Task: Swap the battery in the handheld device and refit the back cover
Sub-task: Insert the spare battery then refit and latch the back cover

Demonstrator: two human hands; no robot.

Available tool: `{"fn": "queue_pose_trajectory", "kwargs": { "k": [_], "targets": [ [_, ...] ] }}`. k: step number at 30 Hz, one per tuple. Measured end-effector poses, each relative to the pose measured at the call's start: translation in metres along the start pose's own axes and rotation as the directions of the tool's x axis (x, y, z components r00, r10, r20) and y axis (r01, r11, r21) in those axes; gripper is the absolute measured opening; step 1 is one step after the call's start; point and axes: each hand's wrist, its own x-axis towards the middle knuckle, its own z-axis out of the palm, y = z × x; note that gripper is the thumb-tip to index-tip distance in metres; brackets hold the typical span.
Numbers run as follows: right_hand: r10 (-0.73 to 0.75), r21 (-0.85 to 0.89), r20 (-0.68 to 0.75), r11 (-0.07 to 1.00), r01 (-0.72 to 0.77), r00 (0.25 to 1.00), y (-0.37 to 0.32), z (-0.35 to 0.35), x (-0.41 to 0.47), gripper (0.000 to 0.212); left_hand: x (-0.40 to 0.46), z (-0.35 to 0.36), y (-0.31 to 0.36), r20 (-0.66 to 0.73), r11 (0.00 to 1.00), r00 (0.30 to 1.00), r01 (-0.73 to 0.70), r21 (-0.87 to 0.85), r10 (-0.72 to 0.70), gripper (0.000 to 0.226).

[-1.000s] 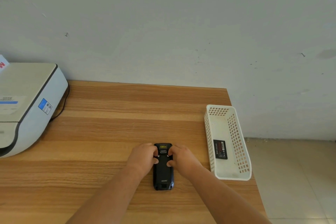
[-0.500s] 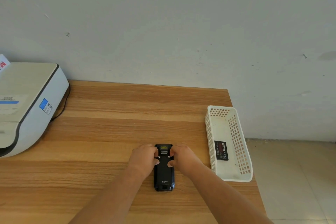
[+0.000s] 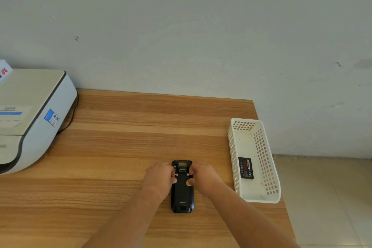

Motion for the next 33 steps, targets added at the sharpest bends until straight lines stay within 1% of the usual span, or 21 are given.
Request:
{"fn": "queue_pose_trajectory", "kwargs": {
  "k": [2, 4, 8, 9, 11, 14, 15, 18, 20, 22, 23, 25, 26, 27, 28, 29, 30, 31, 33],
  "targets": [
    [0.001, 0.006, -0.006, 1.000, -0.001, 1.000, -0.001, 0.000, -0.003, 0.026, 0.000, -0.001, 0.000, 0.007, 1.000, 1.000, -0.013, 0.024, 0.013, 0.006],
    [-0.018, -0.021, -0.049, 1.000, 0.017, 0.999, -0.002, 0.001, -0.010, 0.028, -0.003, -0.003, 0.001, 0.004, 0.996, 0.999, -0.036, 0.080, 0.036, 0.006],
    [-0.025, -0.021, -0.159, 1.000, 0.022, 0.987, -0.003, 0.004, -0.035, 0.045, -0.017, 0.000, -0.003, -0.045, 0.972, 0.990, -0.119, 0.202, 0.130, 0.028],
    [-0.048, -0.049, -0.160, 0.998, 0.040, 0.986, -0.003, 0.006, -0.042, 0.048, -0.022, 0.002, -0.004, -0.047, 0.962, 0.985, -0.151, 0.226, 0.165, 0.032],
    [-0.117, -0.160, -0.126, 0.982, 0.096, 0.985, -0.001, 0.008, -0.052, 0.049, -0.031, 0.009, -0.010, -0.036, 0.939, 0.974, -0.204, 0.276, 0.222, 0.041],
    [-0.182, -0.311, -0.081, 0.939, 0.149, 0.980, 0.001, 0.009, -0.058, 0.049, -0.037, 0.014, -0.016, 0.029, 0.909, 0.970, -0.236, 0.344, 0.241, 0.049],
    [-0.189, -0.338, -0.076, 0.929, 0.153, 0.979, 0.002, 0.009, -0.058, 0.049, -0.038, 0.014, -0.018, 0.056, 0.899, 0.969, -0.243, 0.364, 0.239, 0.053],
    [-0.189, -0.394, -0.044, 0.906, 0.157, 0.981, 0.002, 0.012, -0.059, 0.049, -0.038, 0.014, -0.020, 0.074, 0.888, 0.966, -0.256, 0.381, 0.246, 0.074],
    [-0.174, -0.395, -0.029, 0.907, 0.149, 0.984, 0.002, 0.015, -0.060, 0.049, -0.040, 0.013, -0.018, 0.098, 0.903, 0.973, -0.231, 0.363, 0.210, 0.085],
    [-0.148, -0.347, -0.038, 0.929, 0.126, 0.988, 0.001, 0.018, -0.059, 0.047, -0.041, 0.009, -0.013, 0.123, 0.916, 0.978, -0.203, 0.347, 0.170, 0.089],
    [-0.110, -0.272, -0.058, 0.958, 0.090, 0.992, -0.001, 0.019, -0.058, 0.045, -0.041, 0.007, -0.011, 0.126, 0.927, 0.980, -0.189, 0.323, 0.155, 0.084],
    [0.052, -0.014, -0.109, 0.998, -0.054, 0.993, -0.006, 0.018, -0.053, 0.038, -0.037, 0.003, -0.009, 0.092, 0.962, 0.989, -0.137, 0.235, 0.118, 0.058],
    [0.156, 0.144, -0.109, 0.980, -0.140, 0.982, -0.009, 0.016, -0.050, 0.034, -0.032, 0.002, -0.008, 0.068, 0.980, 0.993, -0.102, 0.171, 0.092, 0.045],
    [0.255, 0.290, -0.077, 0.931, -0.224, 0.964, -0.012, 0.012, -0.046, 0.030, -0.027, 0.001, -0.007, 0.046, 0.994, 0.998, -0.054, 0.095, 0.049, 0.035],
    [0.333, 0.389, -0.033, 0.873, -0.295, 0.942, -0.015, 0.008, -0.041, 0.027, -0.022, 0.001, -0.006, 0.041, 1.000, 0.999, 0.013, 0.008, -0.013, 0.026],
    [0.384, 0.435, 0.007, 0.830, -0.348, 0.923, -0.015, 0.005, -0.036, 0.028, -0.016, 0.002, -0.005, 0.064, 0.993, 0.995, 0.088, -0.079, -0.083, 0.023],
    [0.416, 0.452, 0.043, 0.803, -0.389, 0.908, -0.015, 0.003, -0.031, 0.029, -0.011, 0.002, -0.003, 0.106, 0.975, 0.983, 0.164, -0.148, -0.149, 0.024],
    [0.435, 0.448, 0.071, 0.790, -0.418, 0.898, -0.015, 0.001, -0.026, 0.029, -0.006, 0.004, -0.002, 0.150, 0.957, 0.969, 0.224, -0.186, -0.198, 0.027],
    [0.458, 0.413, 0.123, 0.783, -0.465, 0.880, -0.014, -0.002, -0.017, 0.026, 0.005, 0.005, -0.001, 0.195, 0.937, 0.948, 0.290, -0.193, -0.253, 0.030]
  ]
}}
